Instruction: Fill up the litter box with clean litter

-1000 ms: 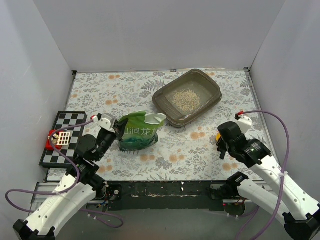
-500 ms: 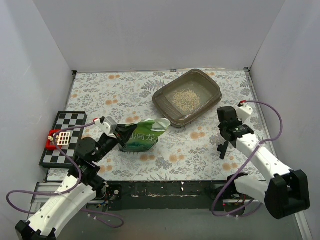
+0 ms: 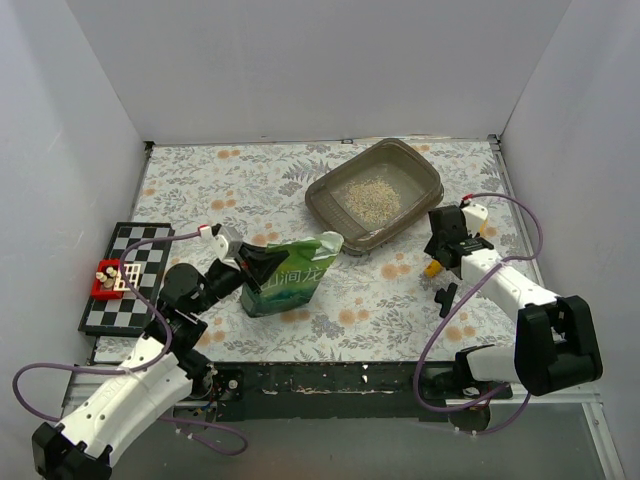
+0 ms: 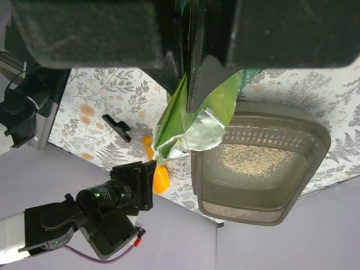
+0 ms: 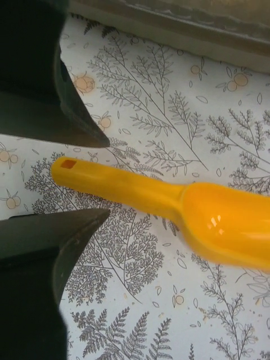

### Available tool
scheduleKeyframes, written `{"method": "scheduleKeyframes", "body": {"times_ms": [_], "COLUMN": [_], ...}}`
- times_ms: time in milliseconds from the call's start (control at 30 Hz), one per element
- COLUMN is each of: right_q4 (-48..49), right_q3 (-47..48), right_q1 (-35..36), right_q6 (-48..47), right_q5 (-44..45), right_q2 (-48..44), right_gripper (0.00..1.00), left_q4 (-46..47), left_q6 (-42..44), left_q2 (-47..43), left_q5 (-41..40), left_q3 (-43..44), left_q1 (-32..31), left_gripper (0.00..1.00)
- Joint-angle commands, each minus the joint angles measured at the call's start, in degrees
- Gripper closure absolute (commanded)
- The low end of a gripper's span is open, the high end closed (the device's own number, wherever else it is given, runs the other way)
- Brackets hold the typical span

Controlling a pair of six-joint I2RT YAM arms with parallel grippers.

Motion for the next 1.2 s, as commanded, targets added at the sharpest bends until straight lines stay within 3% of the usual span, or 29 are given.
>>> {"method": "scheduleKeyframes", "body": {"times_ms": [0,67,233,433,600,933,1067,1167], "right_q4": [1.88,-1.44,-6.03,-6.9,-9.81,-16.13,-17.71,-19.04], "right_q3": [4.88,7.77,12.96,15.78,14.48,15.69,15.43,15.52], "right_q1": [-0.21,-0.21,-0.21,-0.21,-0.21,-0.21,-0.21,-0.21], "right_q6": [-5.53,-6.94,-13.26,-27.22,-32.95,-33.66,-33.14,-33.48], "right_q5": [-3.91,-5.23,-12.07,-35.96,-50.13,-50.24,-49.89,-50.5], "right_q2": [-0.89,-0.89,-6.15,-14.59,-19.6,-28.39,-31.47,-32.71], "right_gripper": [0.41,0.36,0.34,0.34,0.37,0.37,0.38,0.38], "left_q4": [6.8,7.25,6.46,5.31,15.66,44.31,58.1,62.18], "left_q6": [-3.41,-4.38,-4.12,-2.36,-5.6,-17.81,-26.6,-31.79], "left_q2": [1.32,2.54,2.55,2.38,4.83,24.24,33.03,38.66], "left_q5": [4.95,6.1,8.3,17.06,29.55,35.54,38.26,41.69], "left_q3": [3.04,3.57,4.27,6.56,4.71,8.84,12.52,17.17], "left_q1": [-0.31,-0.31,-0.31,-0.31,-0.31,0.13,0.3,0.22], "left_gripper": [1.0,1.0,1.0,1.0,1.0,1.0,1.0,1.0]}}
